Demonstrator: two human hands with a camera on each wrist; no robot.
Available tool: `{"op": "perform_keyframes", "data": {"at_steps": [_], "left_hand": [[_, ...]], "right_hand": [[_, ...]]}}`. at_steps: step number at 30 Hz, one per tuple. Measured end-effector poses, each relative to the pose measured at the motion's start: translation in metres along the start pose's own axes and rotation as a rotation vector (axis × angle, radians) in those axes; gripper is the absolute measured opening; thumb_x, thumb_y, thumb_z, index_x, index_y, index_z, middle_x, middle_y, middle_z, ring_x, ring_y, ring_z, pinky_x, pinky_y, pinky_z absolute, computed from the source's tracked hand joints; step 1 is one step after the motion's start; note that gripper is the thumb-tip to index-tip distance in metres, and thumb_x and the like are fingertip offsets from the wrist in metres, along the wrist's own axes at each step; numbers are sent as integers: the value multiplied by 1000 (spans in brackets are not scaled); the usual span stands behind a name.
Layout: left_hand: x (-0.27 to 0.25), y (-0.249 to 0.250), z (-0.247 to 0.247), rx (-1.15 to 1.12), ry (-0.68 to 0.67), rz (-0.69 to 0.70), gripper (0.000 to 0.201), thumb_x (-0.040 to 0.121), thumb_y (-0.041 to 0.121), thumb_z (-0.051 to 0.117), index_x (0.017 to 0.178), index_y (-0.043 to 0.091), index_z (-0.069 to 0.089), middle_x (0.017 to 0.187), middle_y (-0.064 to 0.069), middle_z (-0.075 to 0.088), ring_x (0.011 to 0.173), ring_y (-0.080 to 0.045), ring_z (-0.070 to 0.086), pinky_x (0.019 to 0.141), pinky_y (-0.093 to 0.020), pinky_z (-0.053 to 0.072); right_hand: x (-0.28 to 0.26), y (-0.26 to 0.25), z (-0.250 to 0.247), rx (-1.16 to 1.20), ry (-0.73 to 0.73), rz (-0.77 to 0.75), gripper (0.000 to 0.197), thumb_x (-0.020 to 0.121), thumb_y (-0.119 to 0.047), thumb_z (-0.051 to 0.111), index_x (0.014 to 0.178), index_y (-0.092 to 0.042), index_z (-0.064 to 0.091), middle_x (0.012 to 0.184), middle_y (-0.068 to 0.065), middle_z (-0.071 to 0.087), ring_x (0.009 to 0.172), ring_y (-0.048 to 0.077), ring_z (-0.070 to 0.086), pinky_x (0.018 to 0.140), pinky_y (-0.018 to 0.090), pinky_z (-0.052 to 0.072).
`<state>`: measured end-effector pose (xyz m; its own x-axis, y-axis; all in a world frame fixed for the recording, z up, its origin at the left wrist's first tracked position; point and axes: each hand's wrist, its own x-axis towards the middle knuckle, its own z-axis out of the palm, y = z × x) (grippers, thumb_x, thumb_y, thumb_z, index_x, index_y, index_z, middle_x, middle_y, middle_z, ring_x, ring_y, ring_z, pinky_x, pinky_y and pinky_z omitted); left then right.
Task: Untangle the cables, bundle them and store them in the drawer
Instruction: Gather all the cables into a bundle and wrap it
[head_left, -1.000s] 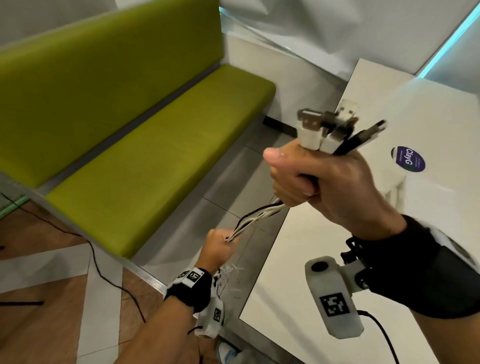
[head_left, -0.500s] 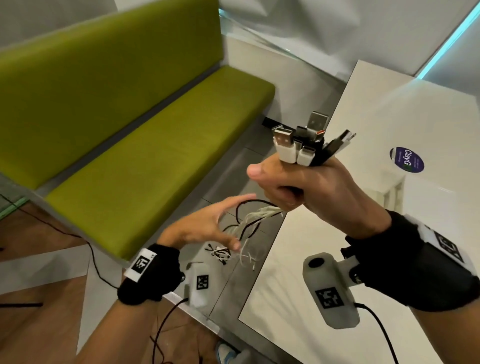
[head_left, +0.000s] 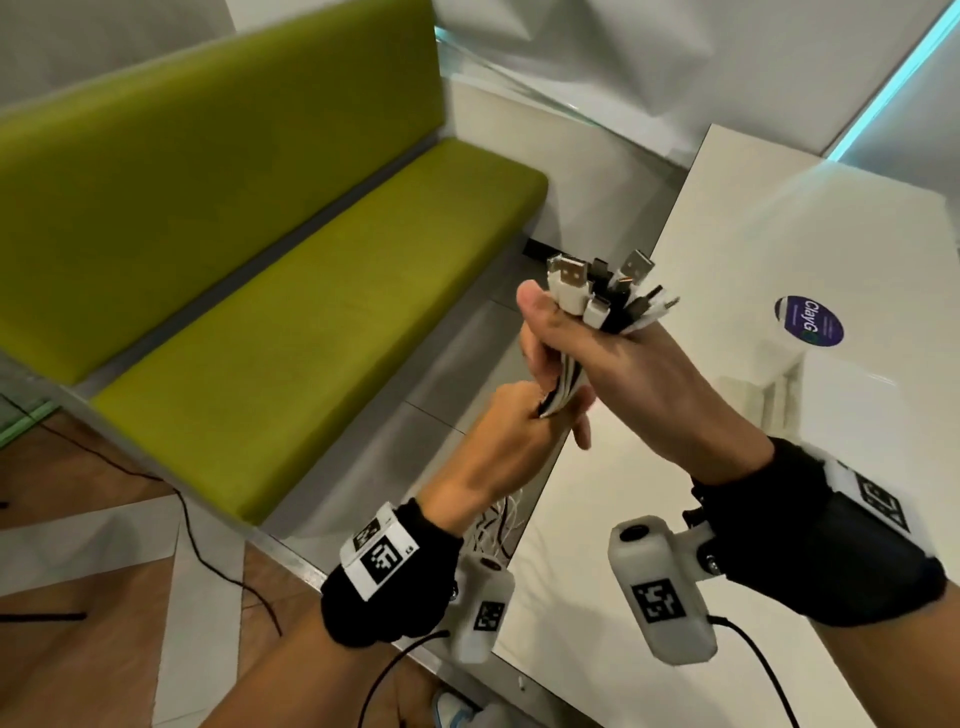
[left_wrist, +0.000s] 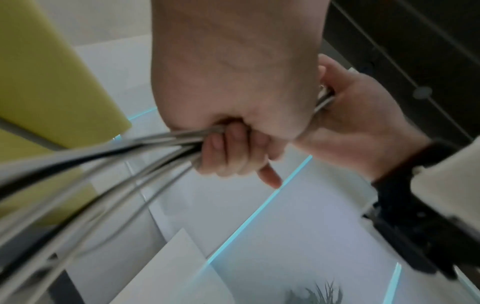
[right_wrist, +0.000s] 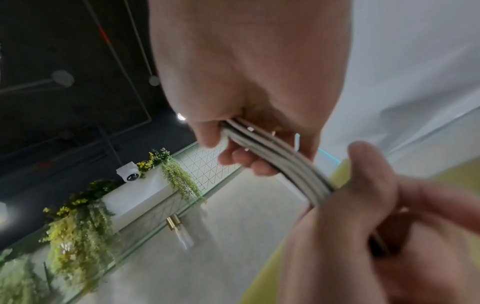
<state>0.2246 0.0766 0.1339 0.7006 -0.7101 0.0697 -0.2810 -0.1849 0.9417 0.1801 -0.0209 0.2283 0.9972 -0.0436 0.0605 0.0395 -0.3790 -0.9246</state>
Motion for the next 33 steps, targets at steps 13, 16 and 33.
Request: {"op": "perform_keyframes", "data": {"at_steps": [13,16,33], "left_hand": [[-6,-14,25,4,333,-18,33,90,21,48,66,-1,54,65,-23,57,60,-21,42,57,-52,44],[0,-26,20,-50,255,48,42,90,20,50,48,23,55,41,1,44,47,-8,31,44,-29,28],[-24,-181,9,174,254,-71,37,83,23,53,47,18,54,41,7,45,39,-3,40,42,-27,35]], "right_hand": [[5,2,31,117,351,-85,60,88,-14,69,36,-37,53,36,-20,41,42,-2,45,54,5,33],[12,4,33,118,321,0,58,95,-31,61,37,-31,51,35,-14,36,39,7,38,49,13,28],[-4,1,25,462,89,78,50,89,-40,57,48,-28,30,45,-13,22,37,8,18,46,26,16]]}}
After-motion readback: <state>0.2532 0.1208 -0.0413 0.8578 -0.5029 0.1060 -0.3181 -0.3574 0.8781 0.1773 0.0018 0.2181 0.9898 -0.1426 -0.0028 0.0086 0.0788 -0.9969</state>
